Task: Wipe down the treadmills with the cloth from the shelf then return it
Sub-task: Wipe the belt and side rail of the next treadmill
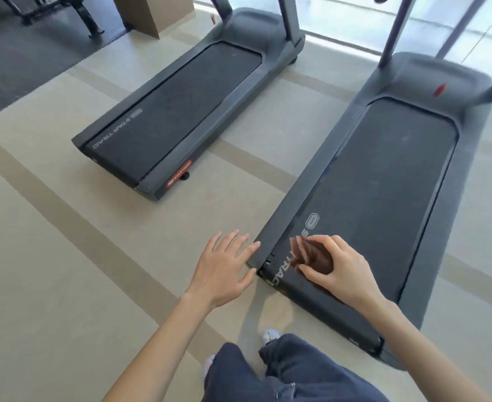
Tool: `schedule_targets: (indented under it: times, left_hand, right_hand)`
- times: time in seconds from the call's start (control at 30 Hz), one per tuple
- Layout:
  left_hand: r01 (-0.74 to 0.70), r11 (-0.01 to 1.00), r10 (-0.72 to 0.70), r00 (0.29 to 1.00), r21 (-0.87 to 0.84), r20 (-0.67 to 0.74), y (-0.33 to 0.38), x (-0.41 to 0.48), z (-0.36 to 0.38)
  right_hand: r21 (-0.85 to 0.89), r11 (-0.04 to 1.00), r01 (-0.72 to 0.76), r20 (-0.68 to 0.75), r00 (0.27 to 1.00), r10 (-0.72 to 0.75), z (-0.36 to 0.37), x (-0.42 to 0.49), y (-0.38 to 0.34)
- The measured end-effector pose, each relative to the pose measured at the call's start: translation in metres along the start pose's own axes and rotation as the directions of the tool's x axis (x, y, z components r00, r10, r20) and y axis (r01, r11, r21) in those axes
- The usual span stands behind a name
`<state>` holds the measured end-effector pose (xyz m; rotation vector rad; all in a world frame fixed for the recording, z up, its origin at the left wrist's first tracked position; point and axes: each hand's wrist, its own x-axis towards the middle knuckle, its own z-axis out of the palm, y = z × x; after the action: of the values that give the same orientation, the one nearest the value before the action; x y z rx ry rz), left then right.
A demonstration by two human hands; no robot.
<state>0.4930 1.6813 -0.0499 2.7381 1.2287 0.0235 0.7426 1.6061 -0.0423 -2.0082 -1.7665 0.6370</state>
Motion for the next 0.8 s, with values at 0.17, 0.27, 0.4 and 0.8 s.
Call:
schedule_targets:
  times: [0.17,0.27,0.4,0.8]
  left_hand:
    - [-0.178,0.984,0.178,0.984,0.027,-0.01,-0.041,0.037,-0.003]
    - [-0.289,0.957,0.289,0.957,0.009,-0.009,-0.075,0.053,-0.007]
    - [-0.452,0.891,0.452,0.892,0.031,-0.007,-0.132,0.071,-0.018]
    - [-0.752,0.655,0.741,0.658,0.073,0.131,-0.217,0.118,-0.024]
  right_hand:
    - [0.012,0.987,-0.158,-0.061,0.985,0.158,0.024,0.011,-0.023]
    - [0.033,0.969,-0.246,-0.102,0.963,0.248,0.045,0.023,-0.046]
    - [0.106,0.924,-0.368,-0.185,0.906,0.382,0.073,0.038,-0.092]
    - [0.304,0.749,-0.588,-0.346,0.665,0.662,0.133,0.062,-0.18]
